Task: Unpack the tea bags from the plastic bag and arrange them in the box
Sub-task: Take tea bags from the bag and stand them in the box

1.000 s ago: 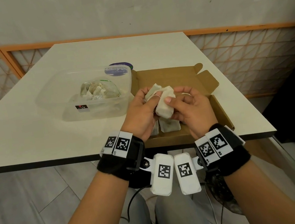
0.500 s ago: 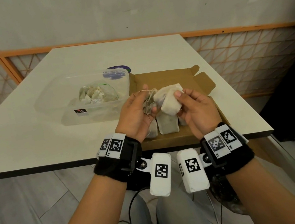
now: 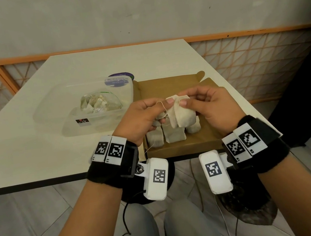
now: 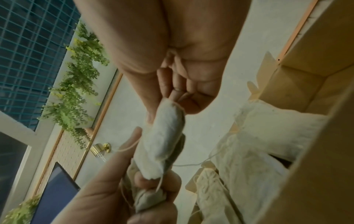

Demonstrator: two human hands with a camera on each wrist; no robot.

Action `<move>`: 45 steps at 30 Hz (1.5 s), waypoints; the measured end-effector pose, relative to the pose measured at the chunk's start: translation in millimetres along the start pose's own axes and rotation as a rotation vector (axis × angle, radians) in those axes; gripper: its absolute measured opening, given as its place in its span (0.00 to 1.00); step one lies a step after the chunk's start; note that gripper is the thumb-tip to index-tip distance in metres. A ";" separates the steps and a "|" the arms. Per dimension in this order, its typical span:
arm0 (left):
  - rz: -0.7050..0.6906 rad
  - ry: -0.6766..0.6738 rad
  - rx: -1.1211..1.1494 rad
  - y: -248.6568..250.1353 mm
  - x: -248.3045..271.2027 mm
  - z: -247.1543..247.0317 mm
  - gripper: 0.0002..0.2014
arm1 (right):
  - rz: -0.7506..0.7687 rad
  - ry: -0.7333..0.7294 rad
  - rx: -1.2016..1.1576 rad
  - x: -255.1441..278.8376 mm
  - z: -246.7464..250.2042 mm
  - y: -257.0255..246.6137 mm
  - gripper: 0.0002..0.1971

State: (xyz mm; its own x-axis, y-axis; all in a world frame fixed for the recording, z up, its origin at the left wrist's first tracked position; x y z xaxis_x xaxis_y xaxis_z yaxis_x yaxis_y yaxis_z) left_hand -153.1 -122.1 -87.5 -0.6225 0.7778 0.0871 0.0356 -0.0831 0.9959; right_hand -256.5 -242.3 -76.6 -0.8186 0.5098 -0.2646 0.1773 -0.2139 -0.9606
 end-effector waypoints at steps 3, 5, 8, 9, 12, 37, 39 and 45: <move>-0.039 0.036 0.045 0.1 2.0 2.3 0.07 | -0.028 0.063 0.047 -0.4 5.8 4.1 0.04; -0.048 0.037 0.074 1.2 4.2 4.3 0.07 | -0.052 0.149 0.112 -0.8 13.5 6.5 0.03; -0.027 -0.008 0.105 4.8 7.3 4.9 0.07 | -0.069 0.227 0.176 -0.8 22.4 7.1 0.05; -0.020 -0.024 0.099 5.9 7.9 3.8 0.08 | -0.075 0.218 0.180 -0.3 22.2 6.8 0.06; -0.027 -0.019 0.020 7.7 6.2 -0.8 0.09 | -0.109 0.119 0.160 1.1 13.3 4.2 0.03; -0.218 0.301 0.209 39.5 -4.6 29.6 0.04 | -0.241 0.046 0.257 10.3 23.3 21.6 0.10; -0.147 0.223 0.020 33.8 -5.0 19.0 0.03 | -0.212 0.073 0.200 8.8 22.2 18.9 0.08; 0.029 -0.014 -0.322 9.9 -5.5 -13.6 0.10 | -0.097 0.089 0.026 4.1 16.4 7.1 0.06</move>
State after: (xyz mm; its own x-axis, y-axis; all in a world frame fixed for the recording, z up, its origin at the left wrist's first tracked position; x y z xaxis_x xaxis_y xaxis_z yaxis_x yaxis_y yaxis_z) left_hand -160.0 -135.7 -78.5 -0.6137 0.7806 0.1183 -0.1969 -0.2964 0.9345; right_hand -267.5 -255.4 -83.0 -0.7792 0.6007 -0.1786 0.0846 -0.1815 -0.9797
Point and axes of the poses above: each hand's wrist, its own x-axis away from the middle knuckle, its own z-axis out of the back of the hand, y = z × x, the point moved 4 cm from there along -x, towards the middle knuckle, and after that the axes turned 5 degrees about z, right-handed, at the moved point
